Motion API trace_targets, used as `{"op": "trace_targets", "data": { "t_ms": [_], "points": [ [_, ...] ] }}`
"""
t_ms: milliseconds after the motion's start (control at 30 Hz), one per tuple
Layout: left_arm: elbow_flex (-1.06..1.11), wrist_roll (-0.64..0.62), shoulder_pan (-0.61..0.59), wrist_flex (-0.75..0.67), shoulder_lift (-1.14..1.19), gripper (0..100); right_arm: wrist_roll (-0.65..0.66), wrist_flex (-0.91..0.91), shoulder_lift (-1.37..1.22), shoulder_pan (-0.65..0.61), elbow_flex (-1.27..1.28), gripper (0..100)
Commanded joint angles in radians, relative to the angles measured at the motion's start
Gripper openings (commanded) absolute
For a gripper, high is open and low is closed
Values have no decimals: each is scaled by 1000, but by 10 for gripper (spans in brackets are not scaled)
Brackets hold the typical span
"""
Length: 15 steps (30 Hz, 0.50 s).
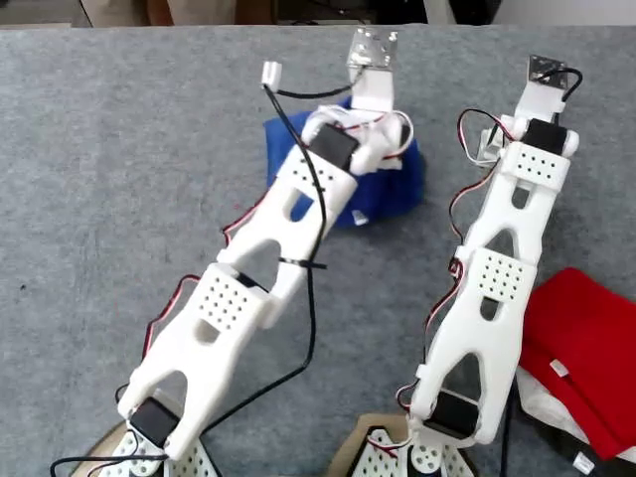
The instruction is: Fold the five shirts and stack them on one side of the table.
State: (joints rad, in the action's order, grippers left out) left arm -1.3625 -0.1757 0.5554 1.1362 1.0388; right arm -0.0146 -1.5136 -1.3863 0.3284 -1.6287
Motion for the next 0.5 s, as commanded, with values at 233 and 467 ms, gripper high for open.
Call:
{"op": "trace_targets", "data": {
  "t_ms": [233,467],
  "points": [
    [6,-11,54,-124,-13,20,-8,15,18,12,-39,5],
    [84,-18,48,-170,-15,137,-9,15,18,13,-39,5]
  ]
}}
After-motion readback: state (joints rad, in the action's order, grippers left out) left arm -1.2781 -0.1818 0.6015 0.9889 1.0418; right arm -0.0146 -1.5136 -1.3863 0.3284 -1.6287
